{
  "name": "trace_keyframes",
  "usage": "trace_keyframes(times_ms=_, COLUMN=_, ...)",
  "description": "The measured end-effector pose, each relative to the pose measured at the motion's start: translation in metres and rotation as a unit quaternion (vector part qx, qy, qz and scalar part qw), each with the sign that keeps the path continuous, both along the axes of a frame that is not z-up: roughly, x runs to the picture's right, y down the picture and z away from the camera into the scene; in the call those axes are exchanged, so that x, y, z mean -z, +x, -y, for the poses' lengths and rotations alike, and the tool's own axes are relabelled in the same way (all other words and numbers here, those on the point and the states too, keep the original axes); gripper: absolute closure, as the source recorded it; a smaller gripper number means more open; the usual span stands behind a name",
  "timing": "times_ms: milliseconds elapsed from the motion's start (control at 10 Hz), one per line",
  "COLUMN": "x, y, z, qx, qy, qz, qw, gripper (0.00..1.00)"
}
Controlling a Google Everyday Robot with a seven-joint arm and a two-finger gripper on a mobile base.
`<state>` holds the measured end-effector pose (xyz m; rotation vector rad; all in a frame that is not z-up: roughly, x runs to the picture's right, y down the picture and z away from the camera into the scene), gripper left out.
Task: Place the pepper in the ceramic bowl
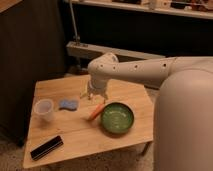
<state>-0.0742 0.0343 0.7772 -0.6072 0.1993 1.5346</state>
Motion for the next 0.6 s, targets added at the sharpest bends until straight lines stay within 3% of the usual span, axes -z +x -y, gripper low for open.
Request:
trace_keyframes(times_ms=300, x=-0.002, y=-0.042, z=0.003, qx=-0.008, qy=0.008, qz=0.004, qw=0.9999, gripper=0.20)
trace_keyframes(times_ms=600, x=-0.010, y=-0.055, z=-0.002, qx=-0.013, qy=-0.003, qz=0.007, qw=0.9999, gripper=0.20)
